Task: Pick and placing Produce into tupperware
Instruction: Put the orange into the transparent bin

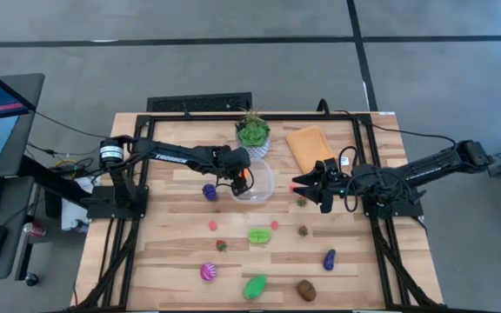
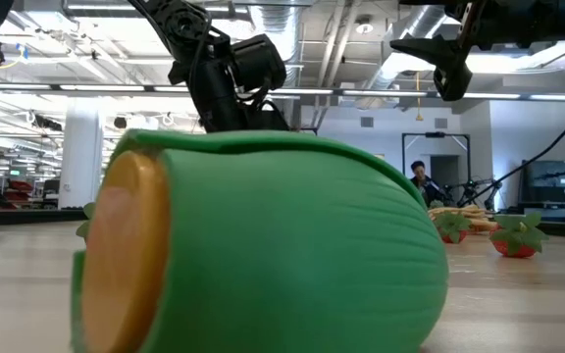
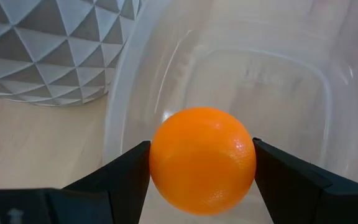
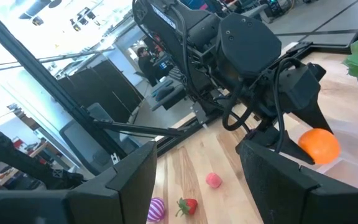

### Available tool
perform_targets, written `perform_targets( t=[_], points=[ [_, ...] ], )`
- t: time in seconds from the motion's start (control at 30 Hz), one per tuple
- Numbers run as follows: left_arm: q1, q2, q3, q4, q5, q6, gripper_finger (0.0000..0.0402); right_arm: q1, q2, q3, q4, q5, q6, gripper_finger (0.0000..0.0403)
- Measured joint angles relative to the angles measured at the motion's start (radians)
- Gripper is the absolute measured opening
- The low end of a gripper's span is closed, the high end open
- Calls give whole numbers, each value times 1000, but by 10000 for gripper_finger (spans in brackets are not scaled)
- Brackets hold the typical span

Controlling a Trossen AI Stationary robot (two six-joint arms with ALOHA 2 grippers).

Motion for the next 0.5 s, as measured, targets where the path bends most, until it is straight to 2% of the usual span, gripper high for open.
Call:
perform_targets(
  t=[0.5],
  points=[
    [0, 0, 0, 24, 50, 7, 252, 0, 0, 0, 0, 0, 0, 255]
  ],
)
